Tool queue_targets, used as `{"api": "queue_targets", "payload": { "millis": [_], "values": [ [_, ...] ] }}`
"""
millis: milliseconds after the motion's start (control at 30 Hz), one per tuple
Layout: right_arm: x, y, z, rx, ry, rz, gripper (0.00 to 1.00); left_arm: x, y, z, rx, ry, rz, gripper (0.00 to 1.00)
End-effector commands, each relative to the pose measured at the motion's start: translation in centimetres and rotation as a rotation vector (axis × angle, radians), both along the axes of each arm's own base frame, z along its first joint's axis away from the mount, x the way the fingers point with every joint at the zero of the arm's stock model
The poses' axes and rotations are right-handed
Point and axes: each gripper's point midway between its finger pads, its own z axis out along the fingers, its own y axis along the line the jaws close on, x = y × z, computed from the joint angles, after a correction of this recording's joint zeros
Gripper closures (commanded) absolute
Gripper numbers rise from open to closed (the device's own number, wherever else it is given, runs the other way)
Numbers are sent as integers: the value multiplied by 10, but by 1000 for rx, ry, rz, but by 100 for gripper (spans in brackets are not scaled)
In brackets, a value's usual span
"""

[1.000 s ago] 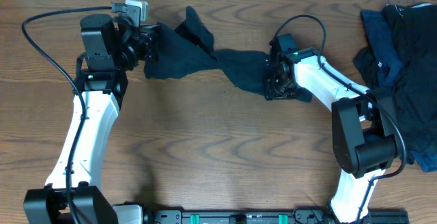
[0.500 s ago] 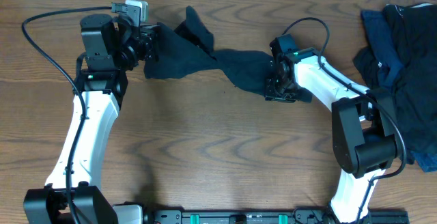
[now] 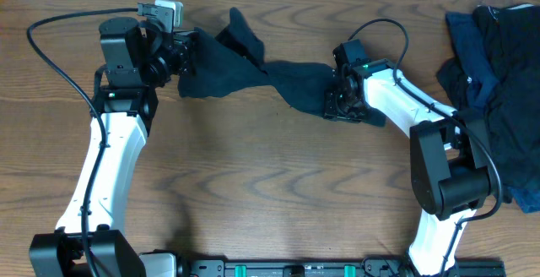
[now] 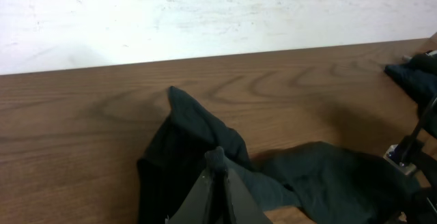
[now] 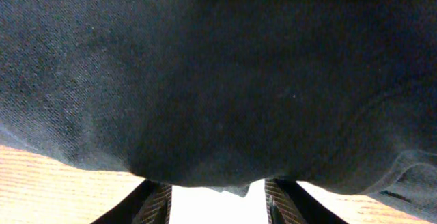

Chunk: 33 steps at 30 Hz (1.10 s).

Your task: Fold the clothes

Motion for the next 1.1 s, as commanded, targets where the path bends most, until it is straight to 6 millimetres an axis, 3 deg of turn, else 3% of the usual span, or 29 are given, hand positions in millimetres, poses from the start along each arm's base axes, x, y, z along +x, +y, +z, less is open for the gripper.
{"api": "queue_targets", "payload": {
  "millis": [0,267,500,533,600,733,833,967,1067],
  "values": [
    [-1,-1,-4,8,13,-18,58,2,-2,4,-4,-8,-7,93],
    [-1,5,-4,11,6,-6,69,2,-2,4,-4,-7,-7,93],
    [-1,9,-4,10,-4,3,63,2,-2,4,-4,-6,-7,93],
    [-1,9,-4,10,-4,3,65,1,-2,3,-4,-3,-7,93],
    [-1,9,-4,9,-3,3,80,1,-2,2,-4,2,-7,93],
    [-1,9,-4,6,-4,4,98,0,-2,1,-4,9,-7,93],
    [-1,8,-4,4,-2,2,99,0,-2,1,-4,7,-7,93],
    [3,0,13,8,-12,-19,99,0,-2,1,-4,7,-7,93],
    [15,-7,46,25,-74,-27,99,1,-2,2,-4,3,-7,93]
  ]
}}
